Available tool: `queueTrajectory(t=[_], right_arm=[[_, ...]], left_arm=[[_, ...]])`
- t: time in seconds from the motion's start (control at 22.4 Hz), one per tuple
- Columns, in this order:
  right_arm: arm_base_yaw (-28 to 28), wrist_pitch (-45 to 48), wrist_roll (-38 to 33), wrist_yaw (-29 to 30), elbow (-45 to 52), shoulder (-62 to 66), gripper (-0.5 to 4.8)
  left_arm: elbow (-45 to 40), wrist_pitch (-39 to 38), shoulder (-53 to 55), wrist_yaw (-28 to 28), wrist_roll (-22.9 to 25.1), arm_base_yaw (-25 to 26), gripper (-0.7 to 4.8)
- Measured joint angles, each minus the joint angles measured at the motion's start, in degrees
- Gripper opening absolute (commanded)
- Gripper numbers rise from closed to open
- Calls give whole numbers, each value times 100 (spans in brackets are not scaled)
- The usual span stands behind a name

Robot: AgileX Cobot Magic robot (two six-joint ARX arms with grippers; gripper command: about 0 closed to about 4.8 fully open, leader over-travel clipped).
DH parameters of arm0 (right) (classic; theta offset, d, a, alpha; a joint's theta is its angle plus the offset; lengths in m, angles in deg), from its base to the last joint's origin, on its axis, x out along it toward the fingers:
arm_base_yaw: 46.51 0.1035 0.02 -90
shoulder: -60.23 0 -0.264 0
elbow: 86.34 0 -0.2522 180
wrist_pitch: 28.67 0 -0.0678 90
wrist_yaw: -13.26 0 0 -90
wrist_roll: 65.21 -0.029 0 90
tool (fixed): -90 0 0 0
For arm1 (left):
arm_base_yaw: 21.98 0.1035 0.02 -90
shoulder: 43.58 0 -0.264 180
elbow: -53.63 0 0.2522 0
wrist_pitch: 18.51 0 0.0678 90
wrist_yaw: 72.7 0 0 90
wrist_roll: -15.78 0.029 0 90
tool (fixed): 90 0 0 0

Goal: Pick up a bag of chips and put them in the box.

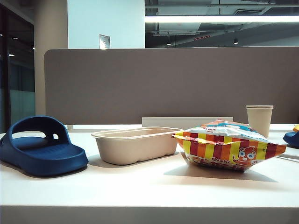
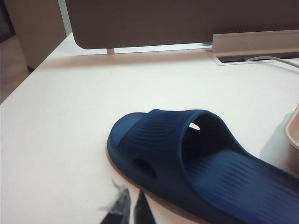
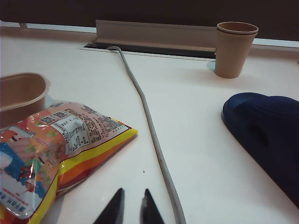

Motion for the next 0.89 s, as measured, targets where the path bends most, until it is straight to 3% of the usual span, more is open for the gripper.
queueTrajectory(t=[0.4, 0.49, 0.63, 0.71, 0.89], right_arm=[[0, 0, 0, 2, 0, 0, 53], [0, 2, -144, 26, 0, 0, 53], [2, 20, -1307, 385, 0, 0, 53], [2, 39, -2085, 667, 0, 0, 53], [2, 330, -2975, 872, 0, 0, 53]], left_arm=[[0, 0, 0, 13, -11, 0, 22], [0, 0, 0, 219, -321, 0, 22], [0, 2, 0, 927, -1469, 0, 22], [0, 11, 0, 1172, -1967, 0, 22], [0, 85, 0, 1469, -3040, 0, 22]])
